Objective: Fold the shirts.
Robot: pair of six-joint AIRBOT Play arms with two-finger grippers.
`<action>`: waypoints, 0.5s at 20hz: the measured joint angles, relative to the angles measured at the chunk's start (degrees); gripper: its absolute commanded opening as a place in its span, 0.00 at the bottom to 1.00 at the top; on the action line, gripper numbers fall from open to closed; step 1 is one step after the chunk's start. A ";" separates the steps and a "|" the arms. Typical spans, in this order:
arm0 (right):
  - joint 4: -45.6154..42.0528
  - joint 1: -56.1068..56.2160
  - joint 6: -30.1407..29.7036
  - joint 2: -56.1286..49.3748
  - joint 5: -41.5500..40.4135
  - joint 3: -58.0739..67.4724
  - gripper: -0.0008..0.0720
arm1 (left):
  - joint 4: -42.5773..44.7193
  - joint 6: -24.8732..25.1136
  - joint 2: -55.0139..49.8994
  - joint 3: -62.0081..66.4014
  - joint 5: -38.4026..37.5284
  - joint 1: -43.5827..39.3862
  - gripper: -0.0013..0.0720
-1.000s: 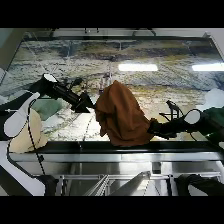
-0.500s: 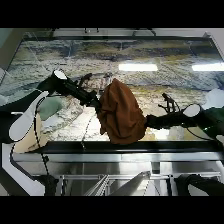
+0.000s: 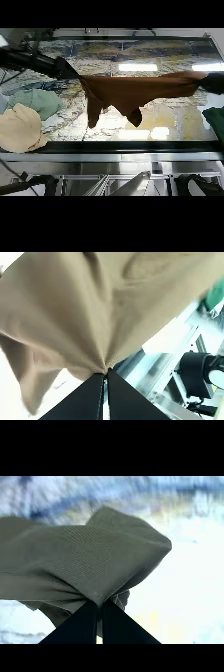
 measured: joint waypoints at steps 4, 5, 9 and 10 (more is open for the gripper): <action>4.20 -1.79 -2.32 7.43 1.79 6.34 0.04 | -2.62 -0.24 12.09 0.17 -2.58 -0.96 0.05; 4.74 -1.99 -2.73 8.48 1.73 7.26 0.04 | -2.43 -0.33 14.67 0.20 -2.67 -1.49 0.05; 6.93 -1.60 -3.76 4.90 3.06 8.48 0.04 | 4.20 -0.35 19.37 -2.54 0.33 -3.34 0.05; 7.26 -0.92 -3.78 2.43 3.41 8.09 0.04 | 5.75 -0.35 18.97 -4.11 1.27 -3.58 0.05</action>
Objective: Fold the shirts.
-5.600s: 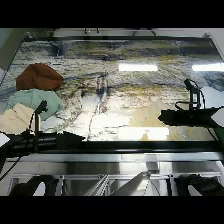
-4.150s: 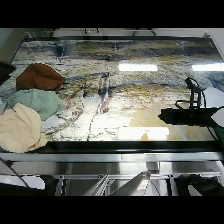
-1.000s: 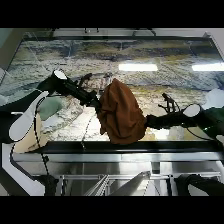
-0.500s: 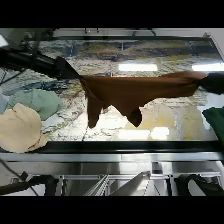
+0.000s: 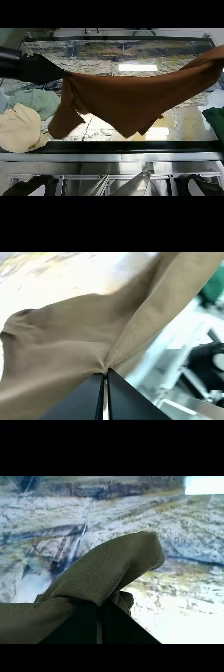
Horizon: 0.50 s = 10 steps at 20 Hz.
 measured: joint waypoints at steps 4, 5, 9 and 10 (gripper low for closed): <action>0.50 3.28 -0.20 -12.59 0.44 -2.93 0.04 | 3.34 1.92 -6.88 -6.88 2.69 -0.39 0.20; 0.66 3.93 -0.22 -16.15 -0.20 -3.52 0.08 | 3.76 2.93 -9.75 -8.09 3.91 -0.42 0.51; 0.87 4.46 -0.22 -29.40 -4.02 -4.35 0.70 | 4.44 4.57 -21.70 -6.19 5.40 1.36 1.00; 0.87 3.93 -0.13 -31.45 -4.04 -4.39 0.70 | 4.57 4.50 -24.37 -4.55 4.02 2.56 1.00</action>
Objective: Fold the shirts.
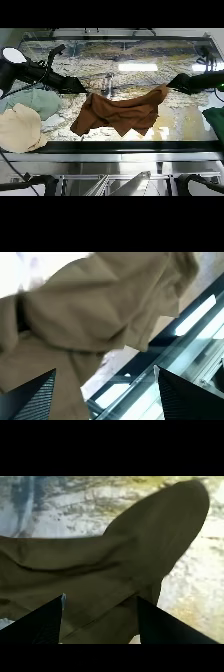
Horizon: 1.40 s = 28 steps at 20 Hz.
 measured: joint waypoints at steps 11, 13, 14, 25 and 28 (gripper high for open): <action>7.34 8.94 -3.45 -0.39 6.56 -20.48 0.70 | 0.26 -2.91 -2.21 -18.29 -5.42 13.31 1.00; 9.90 13.70 -4.57 -0.37 2.19 -24.65 0.70 | -0.04 -1.92 -1.53 -24.41 -2.64 13.05 0.98; 11.26 16.00 -4.90 -0.74 0.00 -25.97 0.70 | -0.52 -1.27 -1.40 -26.82 -1.25 12.61 0.98; 32.41 27.56 -14.78 -11.34 -12.87 -28.89 0.04 | -7.17 4.90 -7.54 -34.69 9.49 5.20 0.02; 36.70 27.23 -18.51 -10.62 -10.86 -28.57 0.04 | -9.97 7.58 -6.45 -34.21 7.56 5.70 0.02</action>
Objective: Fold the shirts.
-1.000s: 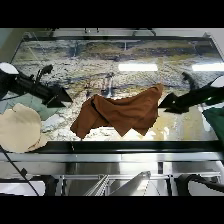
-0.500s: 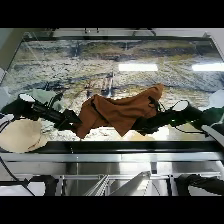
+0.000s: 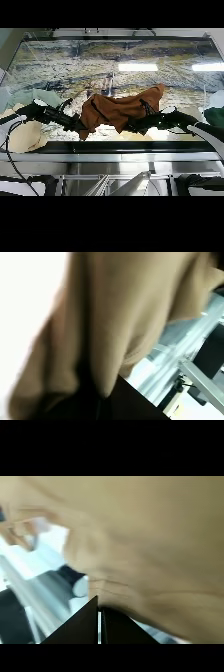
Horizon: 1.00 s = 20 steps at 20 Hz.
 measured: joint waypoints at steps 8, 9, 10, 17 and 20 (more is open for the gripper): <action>2.64 -20.52 -0.66 25.09 10.12 9.92 0.04 | -3.37 -1.62 21.42 15.54 -13.77 9.46 0.04; 2.64 -24.44 0.00 28.92 10.62 13.03 0.04 | -3.52 -2.45 25.35 19.69 -14.47 10.95 0.04; 2.58 -28.52 0.48 32.68 11.13 16.63 0.04 | -3.78 -2.71 28.70 23.80 -15.08 12.24 0.04; 1.77 -47.87 2.27 47.30 10.93 43.65 0.04 | -4.11 -3.96 43.41 60.57 -13.07 23.80 0.04; -1.25 -50.45 4.72 48.78 10.49 49.62 0.04 | -4.87 -3.89 42.27 73.64 -9.92 26.34 0.04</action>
